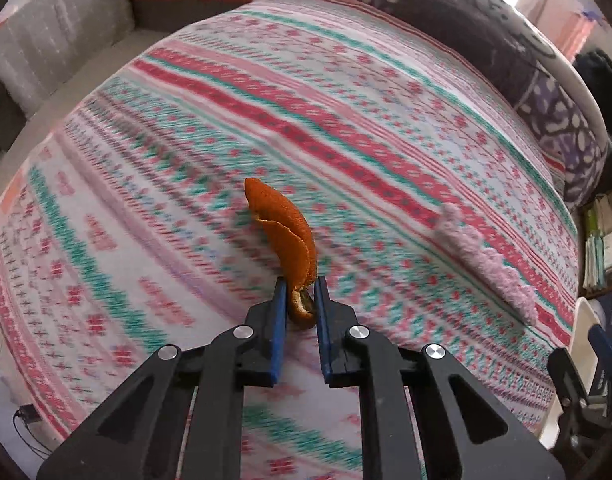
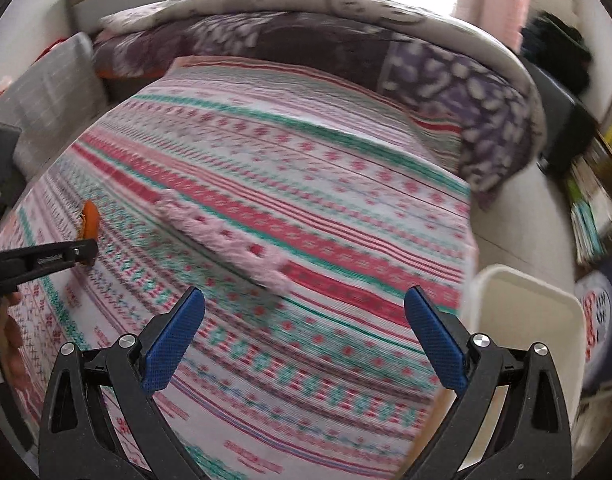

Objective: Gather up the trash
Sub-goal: 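Grasp the pink fuzzy cloth strip with the right tool while the left tool holds the peel, then carry the pink strip and orange peel toward the white bin with both tools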

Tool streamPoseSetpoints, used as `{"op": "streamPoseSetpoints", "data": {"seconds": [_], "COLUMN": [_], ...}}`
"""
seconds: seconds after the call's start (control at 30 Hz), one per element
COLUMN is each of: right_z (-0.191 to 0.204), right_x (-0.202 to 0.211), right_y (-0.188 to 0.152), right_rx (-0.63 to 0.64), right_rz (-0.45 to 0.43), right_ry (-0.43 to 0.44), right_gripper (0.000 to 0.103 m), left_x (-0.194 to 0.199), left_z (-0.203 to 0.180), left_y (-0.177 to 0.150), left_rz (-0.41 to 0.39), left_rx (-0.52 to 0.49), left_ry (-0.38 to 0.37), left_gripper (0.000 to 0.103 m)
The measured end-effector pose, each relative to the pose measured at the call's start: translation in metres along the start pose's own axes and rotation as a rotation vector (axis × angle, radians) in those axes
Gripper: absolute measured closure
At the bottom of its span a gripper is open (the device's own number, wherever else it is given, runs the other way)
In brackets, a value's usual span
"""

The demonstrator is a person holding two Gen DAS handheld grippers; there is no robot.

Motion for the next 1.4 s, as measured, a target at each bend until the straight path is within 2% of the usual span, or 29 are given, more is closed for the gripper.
{"op": "streamPoseSetpoints", "data": {"seconds": [0.2, 0.47, 0.6, 0.67, 0.7, 0.93, 1.13, 1.4], "right_z": [0.029, 0.043, 0.048, 0.051, 0.053, 0.067, 0.076, 0.067], "right_x": [-0.022, -0.058, -0.064, -0.062, -0.061, -0.046, -0.002, 0.052], "right_y": [0.007, 0.012, 0.014, 0.016, 0.018, 0.022, 0.041, 0.053], "right_rx": [0.066, 0.084, 0.090, 0.082, 0.078, 0.038, -0.011, -0.114], "right_rz": [-0.001, 0.043, 0.029, 0.012, 0.014, 0.005, -0.103, -0.226], "right_ry": [0.023, 0.056, 0.069, 0.077, 0.085, 0.146, 0.186, 0.193], "right_gripper": [0.007, 0.008, 0.034, 0.070, 0.078, 0.080, 0.080, 0.080], "left_x": [0.023, 0.058, 0.072, 0.079, 0.082, 0.096, 0.108, 0.138], "left_z": [0.032, 0.049, 0.044, 0.042, 0.041, 0.042, 0.048, 0.042], "left_y": [0.000, 0.006, 0.009, 0.010, 0.011, 0.016, 0.018, 0.019], "left_rz": [-0.031, -0.087, -0.120, -0.143, -0.153, -0.195, -0.234, -0.339], "left_rx": [0.041, 0.082, 0.073, 0.060, 0.054, 0.066, 0.095, 0.091], "left_ry": [0.010, -0.035, -0.038, -0.030, -0.027, -0.035, -0.043, -0.043], "left_gripper": [0.089, 0.089, 0.089, 0.089, 0.089, 0.089, 0.089, 0.089]}}
Point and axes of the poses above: each gripper's, at about its wrist camera, not at the fingertips, and x roughly against the way its jaws point, z to its left, y to its top, the point moved 3 cm from there along -x, roughly the way its jaws point, and after that the axes turned 4 degrees about -x, right-handed, at the moved point
